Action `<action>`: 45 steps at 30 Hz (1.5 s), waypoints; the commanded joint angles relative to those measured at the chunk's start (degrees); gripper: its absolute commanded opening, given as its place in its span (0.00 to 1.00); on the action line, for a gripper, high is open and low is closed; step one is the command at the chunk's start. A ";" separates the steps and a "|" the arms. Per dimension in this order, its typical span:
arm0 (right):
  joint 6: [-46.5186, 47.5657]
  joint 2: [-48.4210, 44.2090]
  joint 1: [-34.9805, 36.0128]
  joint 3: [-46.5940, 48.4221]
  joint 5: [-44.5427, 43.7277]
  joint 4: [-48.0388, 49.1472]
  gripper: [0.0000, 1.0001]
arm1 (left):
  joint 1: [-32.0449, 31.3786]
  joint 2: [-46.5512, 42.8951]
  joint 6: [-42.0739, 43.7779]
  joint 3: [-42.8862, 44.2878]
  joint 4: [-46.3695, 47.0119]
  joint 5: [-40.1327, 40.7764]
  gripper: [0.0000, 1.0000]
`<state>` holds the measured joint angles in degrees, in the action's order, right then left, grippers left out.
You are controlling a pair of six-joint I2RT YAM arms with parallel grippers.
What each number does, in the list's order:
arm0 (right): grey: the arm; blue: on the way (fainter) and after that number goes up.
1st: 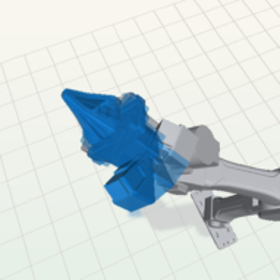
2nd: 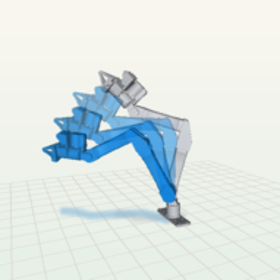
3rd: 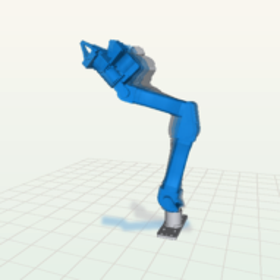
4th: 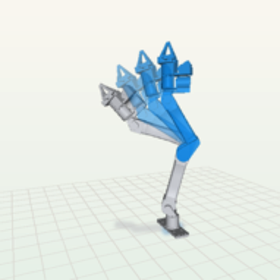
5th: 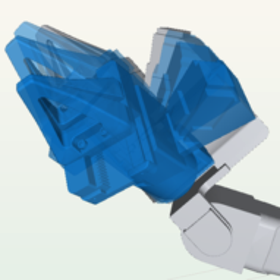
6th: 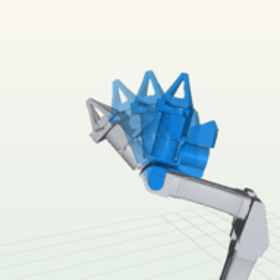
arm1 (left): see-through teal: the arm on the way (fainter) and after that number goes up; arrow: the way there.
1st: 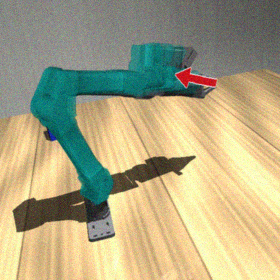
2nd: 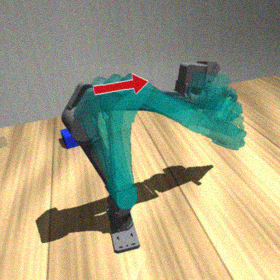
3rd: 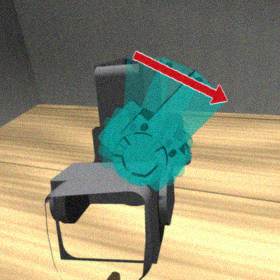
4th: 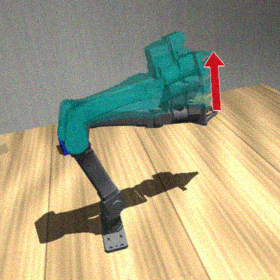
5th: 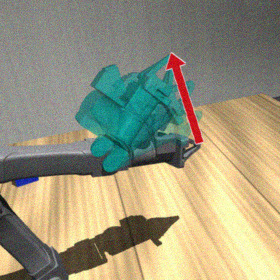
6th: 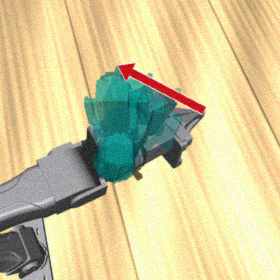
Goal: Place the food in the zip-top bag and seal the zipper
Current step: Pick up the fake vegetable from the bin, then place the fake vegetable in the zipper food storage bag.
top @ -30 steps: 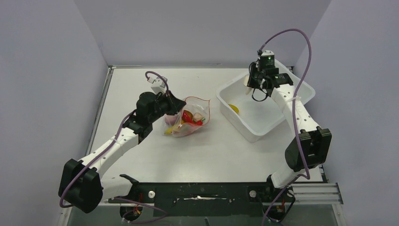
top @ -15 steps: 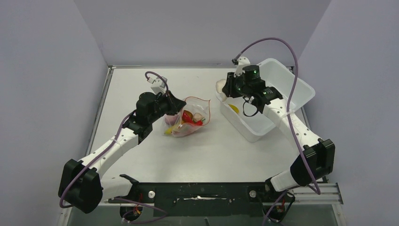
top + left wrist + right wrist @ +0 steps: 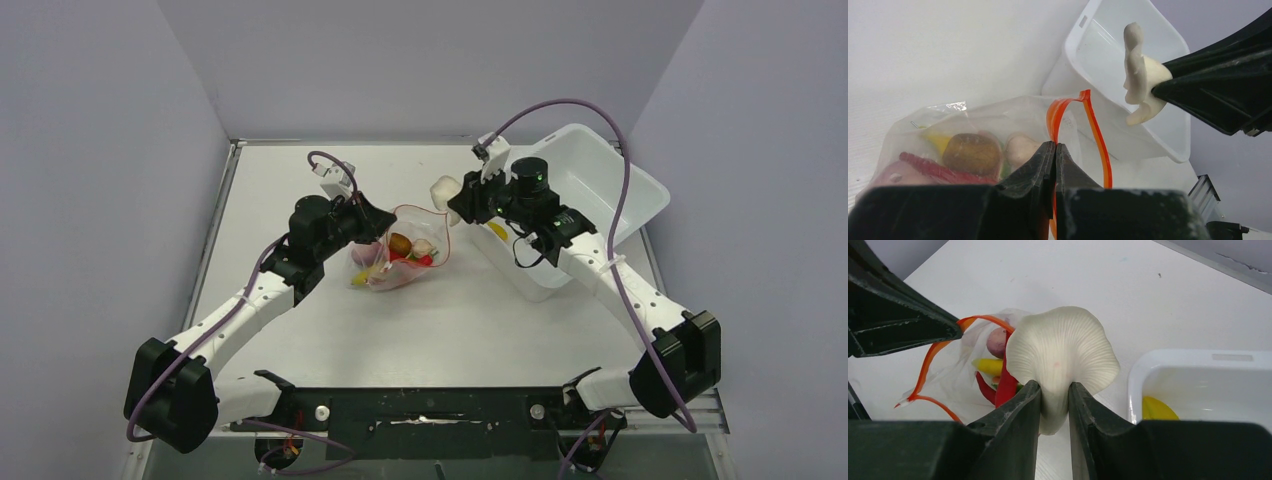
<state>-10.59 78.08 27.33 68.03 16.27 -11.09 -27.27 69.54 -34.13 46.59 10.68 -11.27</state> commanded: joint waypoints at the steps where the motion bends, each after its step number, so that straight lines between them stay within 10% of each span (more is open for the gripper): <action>1: 4.00 -2.85 2.30 -3.33 5.06 10.02 0.25 | 0.20 -1.48 -0.81 0.31 5.98 -1.73 0.00; 24: 19.90 3.47 10.77 -7.62 8.89 13.58 0.25 | 0.20 -3.73 -1.98 -1.56 7.60 -3.27 0.00; 45: 28.44 0.76 12.78 -3.83 15.07 3.40 0.54 | 0.19 -3.88 -2.95 -2.63 9.09 -4.87 0.00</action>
<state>14.06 82.06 38.28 61.08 26.70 -5.72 -27.27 66.96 -36.58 43.70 14.24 -14.68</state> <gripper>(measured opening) 0.527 0.014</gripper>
